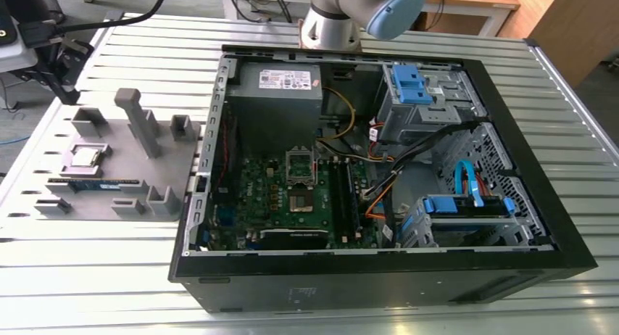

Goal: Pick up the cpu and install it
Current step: 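Reach for the cpu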

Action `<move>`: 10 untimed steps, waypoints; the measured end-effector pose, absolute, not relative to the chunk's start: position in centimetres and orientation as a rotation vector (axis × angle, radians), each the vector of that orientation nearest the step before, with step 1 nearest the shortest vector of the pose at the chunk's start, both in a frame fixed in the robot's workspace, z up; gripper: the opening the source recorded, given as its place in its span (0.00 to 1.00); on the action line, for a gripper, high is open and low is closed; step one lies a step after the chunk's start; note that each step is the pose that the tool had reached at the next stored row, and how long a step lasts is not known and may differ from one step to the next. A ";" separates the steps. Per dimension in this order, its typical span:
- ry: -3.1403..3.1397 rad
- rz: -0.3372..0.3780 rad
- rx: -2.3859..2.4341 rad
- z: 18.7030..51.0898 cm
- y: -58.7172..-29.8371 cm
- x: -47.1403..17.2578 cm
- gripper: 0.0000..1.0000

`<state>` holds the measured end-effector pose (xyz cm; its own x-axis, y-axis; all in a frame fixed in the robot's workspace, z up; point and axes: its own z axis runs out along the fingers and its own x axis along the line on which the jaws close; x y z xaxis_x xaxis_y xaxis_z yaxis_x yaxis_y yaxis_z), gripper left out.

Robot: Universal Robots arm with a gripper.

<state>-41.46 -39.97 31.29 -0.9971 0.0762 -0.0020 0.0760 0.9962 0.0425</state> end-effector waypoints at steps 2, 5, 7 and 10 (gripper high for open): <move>3.135 0.067 0.120 31.3 -40.0 -41.5 0.11; 3.135 0.067 0.120 31.2 -40.0 -41.6 0.11; 3.135 0.067 0.120 31.1 -40.0 -41.8 0.11; 3.135 0.067 0.120 30.9 -40.0 -42.1 0.11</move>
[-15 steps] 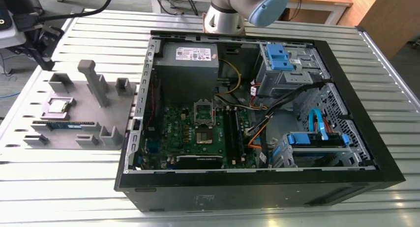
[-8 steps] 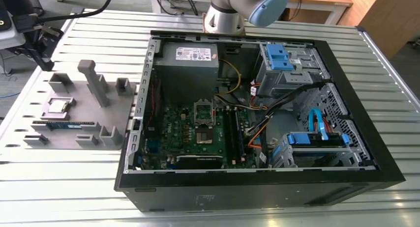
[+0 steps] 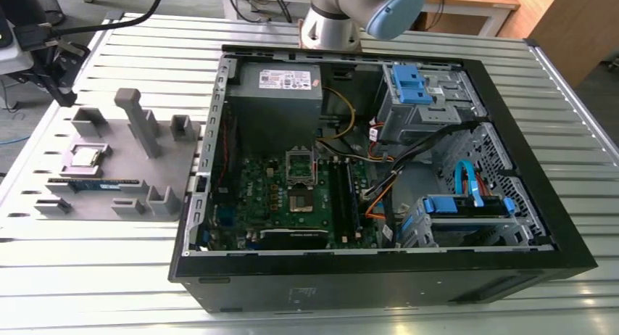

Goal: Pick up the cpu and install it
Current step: 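Reach for the cpu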

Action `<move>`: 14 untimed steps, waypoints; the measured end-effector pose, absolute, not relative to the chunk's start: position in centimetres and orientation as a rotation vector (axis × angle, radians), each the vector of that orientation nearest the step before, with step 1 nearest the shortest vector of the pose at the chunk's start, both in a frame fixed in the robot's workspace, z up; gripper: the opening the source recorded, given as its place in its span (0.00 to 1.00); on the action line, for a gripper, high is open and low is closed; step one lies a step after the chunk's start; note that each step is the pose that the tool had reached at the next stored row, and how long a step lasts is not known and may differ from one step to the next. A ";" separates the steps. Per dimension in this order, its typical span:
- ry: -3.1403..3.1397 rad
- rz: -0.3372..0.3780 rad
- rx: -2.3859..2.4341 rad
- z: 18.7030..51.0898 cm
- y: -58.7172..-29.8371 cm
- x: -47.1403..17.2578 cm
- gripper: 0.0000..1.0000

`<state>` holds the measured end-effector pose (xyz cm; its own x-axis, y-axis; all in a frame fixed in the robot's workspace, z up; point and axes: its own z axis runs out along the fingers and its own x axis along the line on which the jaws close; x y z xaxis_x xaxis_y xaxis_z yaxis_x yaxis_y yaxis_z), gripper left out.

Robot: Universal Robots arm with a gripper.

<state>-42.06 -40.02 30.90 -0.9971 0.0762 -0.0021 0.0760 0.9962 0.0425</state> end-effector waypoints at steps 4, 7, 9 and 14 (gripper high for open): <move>3.135 0.067 0.120 30.5 -40.2 -42.3 0.11; 3.135 0.067 0.119 30.1 -40.4 -42.5 0.11; 3.135 0.067 0.120 29.9 -40.6 -42.5 0.11; 3.135 0.067 0.120 29.5 -40.7 -42.7 0.11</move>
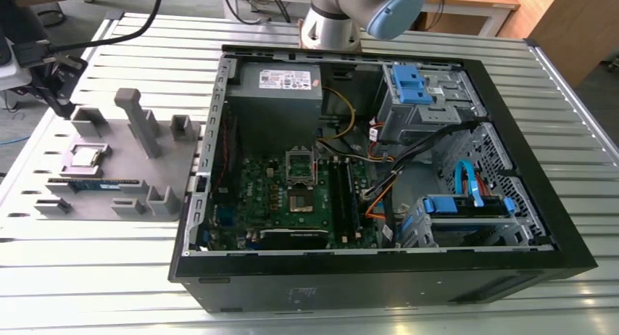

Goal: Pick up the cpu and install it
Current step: 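Pick up the cpu and move it towards the insertion slot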

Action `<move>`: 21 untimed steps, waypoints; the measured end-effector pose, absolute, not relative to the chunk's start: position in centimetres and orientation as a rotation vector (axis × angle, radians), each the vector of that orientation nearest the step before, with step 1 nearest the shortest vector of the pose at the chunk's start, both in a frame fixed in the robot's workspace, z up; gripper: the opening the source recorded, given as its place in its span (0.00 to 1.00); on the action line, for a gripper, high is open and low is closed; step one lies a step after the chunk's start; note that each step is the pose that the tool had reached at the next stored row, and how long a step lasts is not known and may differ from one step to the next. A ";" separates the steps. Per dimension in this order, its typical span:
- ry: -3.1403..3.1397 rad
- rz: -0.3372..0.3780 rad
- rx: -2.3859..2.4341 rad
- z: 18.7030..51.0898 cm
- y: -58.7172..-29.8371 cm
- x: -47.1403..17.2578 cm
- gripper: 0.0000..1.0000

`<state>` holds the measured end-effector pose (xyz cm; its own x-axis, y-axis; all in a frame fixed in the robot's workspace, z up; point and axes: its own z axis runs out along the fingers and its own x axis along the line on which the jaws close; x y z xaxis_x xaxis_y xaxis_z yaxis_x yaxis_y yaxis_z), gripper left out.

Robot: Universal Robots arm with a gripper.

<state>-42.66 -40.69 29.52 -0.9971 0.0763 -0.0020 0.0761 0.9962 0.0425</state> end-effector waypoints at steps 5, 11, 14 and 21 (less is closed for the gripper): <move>3.135 0.067 0.120 29.4 -40.7 -42.7 0.11; 3.134 0.067 0.120 29.3 -40.7 -42.7 0.11; 3.134 0.067 0.119 29.1 -40.7 -42.8 0.11; 3.133 0.067 0.119 28.2 -40.7 -43.1 0.11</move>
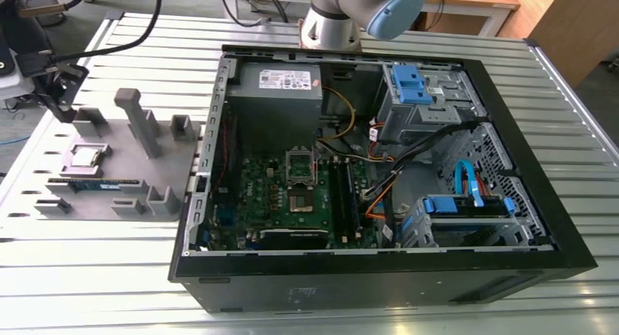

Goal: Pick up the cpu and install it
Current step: 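Pick up the cpu and move it towards the insertion slot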

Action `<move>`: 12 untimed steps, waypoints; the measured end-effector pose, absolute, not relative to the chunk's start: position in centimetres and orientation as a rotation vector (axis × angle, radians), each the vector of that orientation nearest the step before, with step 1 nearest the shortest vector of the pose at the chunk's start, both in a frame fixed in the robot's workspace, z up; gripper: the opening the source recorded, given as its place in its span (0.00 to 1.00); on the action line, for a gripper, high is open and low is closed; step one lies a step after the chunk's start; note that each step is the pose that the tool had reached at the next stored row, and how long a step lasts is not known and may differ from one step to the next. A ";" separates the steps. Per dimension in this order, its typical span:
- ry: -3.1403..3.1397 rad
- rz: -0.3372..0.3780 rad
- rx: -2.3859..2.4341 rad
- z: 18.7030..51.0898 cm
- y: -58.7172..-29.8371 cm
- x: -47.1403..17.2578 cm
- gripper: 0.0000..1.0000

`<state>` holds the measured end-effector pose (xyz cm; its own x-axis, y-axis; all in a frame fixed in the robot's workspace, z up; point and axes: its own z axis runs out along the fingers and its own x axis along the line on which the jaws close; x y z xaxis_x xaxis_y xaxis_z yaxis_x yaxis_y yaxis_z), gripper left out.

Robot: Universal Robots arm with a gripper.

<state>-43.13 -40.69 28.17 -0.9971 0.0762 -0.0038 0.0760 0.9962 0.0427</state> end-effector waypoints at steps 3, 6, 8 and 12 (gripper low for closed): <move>3.133 0.067 0.119 27.6 -40.7 -43.2 0.11; 3.133 0.067 0.119 27.1 -40.7 -43.3 0.11; 3.133 0.067 0.119 26.7 -40.7 -43.4 0.11; 3.133 0.067 0.120 26.1 -40.7 -43.7 0.11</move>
